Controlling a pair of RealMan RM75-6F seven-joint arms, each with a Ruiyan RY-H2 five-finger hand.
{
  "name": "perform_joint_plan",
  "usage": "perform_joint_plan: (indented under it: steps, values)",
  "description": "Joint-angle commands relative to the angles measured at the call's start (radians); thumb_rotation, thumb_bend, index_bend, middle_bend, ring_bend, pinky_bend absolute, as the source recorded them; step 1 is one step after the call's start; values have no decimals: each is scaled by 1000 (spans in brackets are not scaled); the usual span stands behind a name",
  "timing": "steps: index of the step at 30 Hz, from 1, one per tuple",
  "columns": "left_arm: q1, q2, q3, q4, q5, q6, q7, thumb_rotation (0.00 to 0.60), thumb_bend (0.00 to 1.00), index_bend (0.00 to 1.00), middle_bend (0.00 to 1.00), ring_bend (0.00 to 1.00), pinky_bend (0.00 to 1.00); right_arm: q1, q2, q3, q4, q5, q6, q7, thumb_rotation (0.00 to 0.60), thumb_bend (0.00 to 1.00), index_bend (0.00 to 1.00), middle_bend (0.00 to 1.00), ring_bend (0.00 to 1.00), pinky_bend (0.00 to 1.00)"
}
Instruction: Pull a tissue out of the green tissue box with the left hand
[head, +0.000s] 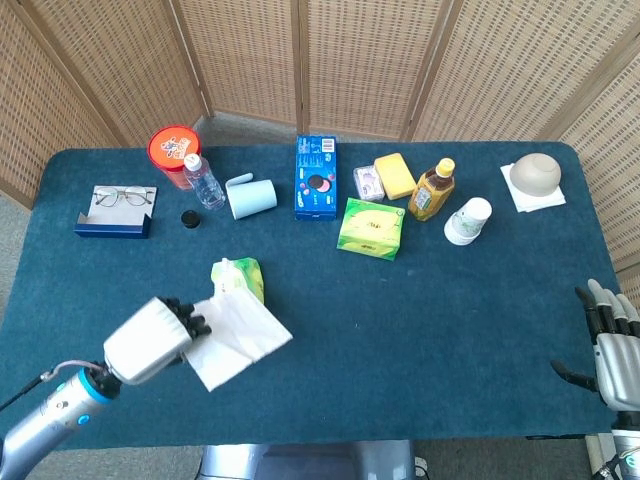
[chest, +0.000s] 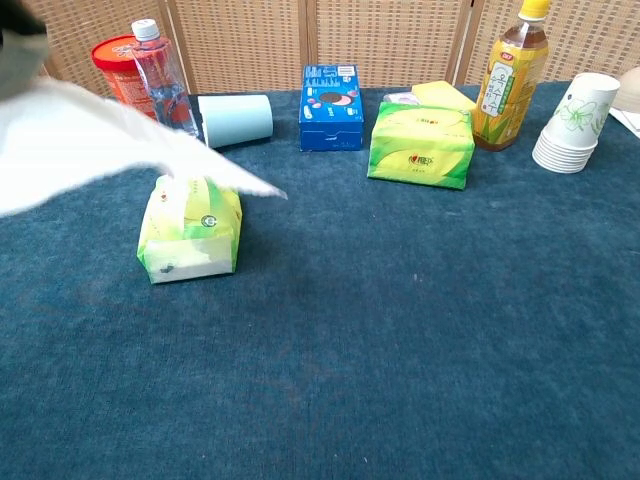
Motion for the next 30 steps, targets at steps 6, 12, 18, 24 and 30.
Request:
perform_joint_plan:
  steps: [6,12,18,24,30]
  values:
    - [24,-82,93,67,66,-130,57,600,478,746,764,672,828,-1,1,0,0,0,1,5,600,0,0,0,0,0]
    - [44,-130,112,146,35,-199,121,600,473,628,625,488,745,0,1,-1,0,-2,0,6,600,0,0,0,0,0]
    - [66,-107,112,150,-79,-317,270,600,433,303,202,113,412,2,-3,-2,2,3,-5,-2,600,0,0,0,0,0]
    - [103,-13,102,37,-266,-380,386,600,39,0,0,0,184,4,-6,-3,1,4,-8,-9,600,0,0,0,0,0]
    - [169,49,96,-18,-302,-263,330,600,0,0,0,0,120,3,-5,-4,-1,2,-6,-13,600,0,0,0,0,0]
